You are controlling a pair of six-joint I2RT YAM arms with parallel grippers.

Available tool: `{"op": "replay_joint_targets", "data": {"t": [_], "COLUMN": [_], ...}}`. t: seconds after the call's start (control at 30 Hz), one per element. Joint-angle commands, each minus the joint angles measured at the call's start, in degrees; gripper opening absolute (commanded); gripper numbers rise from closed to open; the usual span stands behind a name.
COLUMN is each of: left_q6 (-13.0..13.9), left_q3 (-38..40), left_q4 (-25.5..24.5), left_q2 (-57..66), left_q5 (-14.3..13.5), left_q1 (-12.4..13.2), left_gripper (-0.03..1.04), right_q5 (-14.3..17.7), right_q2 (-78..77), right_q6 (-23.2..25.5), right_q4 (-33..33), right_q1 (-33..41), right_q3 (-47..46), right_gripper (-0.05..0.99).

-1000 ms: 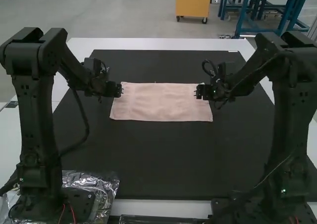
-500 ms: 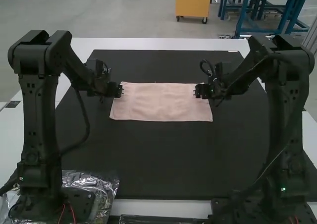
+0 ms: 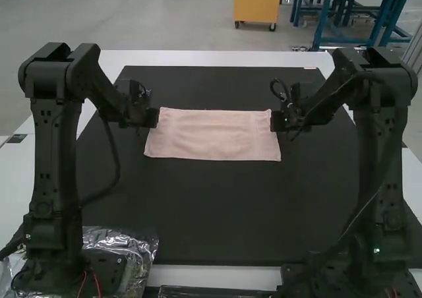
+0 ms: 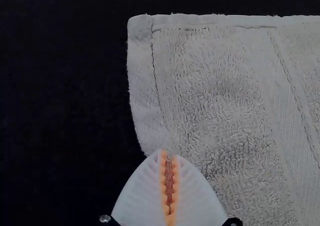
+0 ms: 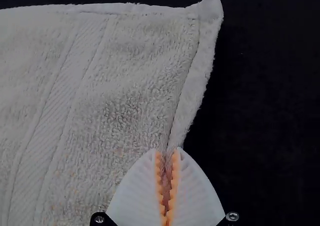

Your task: Fold the towel.

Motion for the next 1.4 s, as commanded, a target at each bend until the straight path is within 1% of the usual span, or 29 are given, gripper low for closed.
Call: {"op": "replay_joint_targets", "data": {"t": [0.0,0.07,0.23,0.3,0.37,0.43,0.53,0.6,0.83,1.2,1.37], "left_q6": [1.03,0.85,-0.64,-0.64,-0.64,-0.38,0.15,0.94,2.08,3.31,3.31], "left_q3": [1.41,2.11,3.25,3.25,3.08,2.81,1.85,0.53,-3.78,-11.95,-16.08], "left_q4": [0.36,0.1,-0.7,-1.93,-3.68,-5.44,-7.29,-7.46,-7.73,-8.17,-8.25], "left_q2": [1.94,0.62,-2.72,-4.13,-5.71,-7.2,-8.96,-10.19,-14.5,-22.67,-26.54], "left_q5": [1.39,2.62,3.67,4.02,4.46,5.52,6.66,6.66,6.84,7.01,7.01], "left_q1": [-0.01,-0.19,-0.36,-0.36,-0.1,0.16,1.13,1.83,3.33,3.41,3.41], "left_gripper": [0.02,0.02,0.02,0.02,0.02,0.02,0.02,0.02,0.02,0.02,0.02], "right_q5": [-3.44,-3.44,-3.53,-4.67,-5.11,-6.34,-6.69,-7.57,-8.19,-8.72,-9.24], "right_q2": [0.01,-1.48,-5.53,-7.28,-8.69,-9.92,-11.68,-12.73,-16.25,-22.05,-24.6], "right_q6": [0.62,0.8,2.12,2.21,2.12,2.12,2.12,2.12,1.77,1.24,1.41], "right_q4": [-0.88,-1.5,-5.27,-6.51,-7.65,-8.0,-8.26,-8.44,-8.44,-9.14,-9.14], "right_q1": [0.32,0.32,0.06,-0.55,-0.99,-1.79,-3.28,-3.81,-5.13,-5.48,-5.48], "right_q3": [1.17,2.31,5.3,5.48,4.86,3.72,1.79,0.29,-4.72,-10.61,-13.86], "right_gripper": [-0.02,-0.02,-0.02,-0.02,-0.02,-0.02,-0.02,-0.02,-0.02,-0.02,-0.02]}}
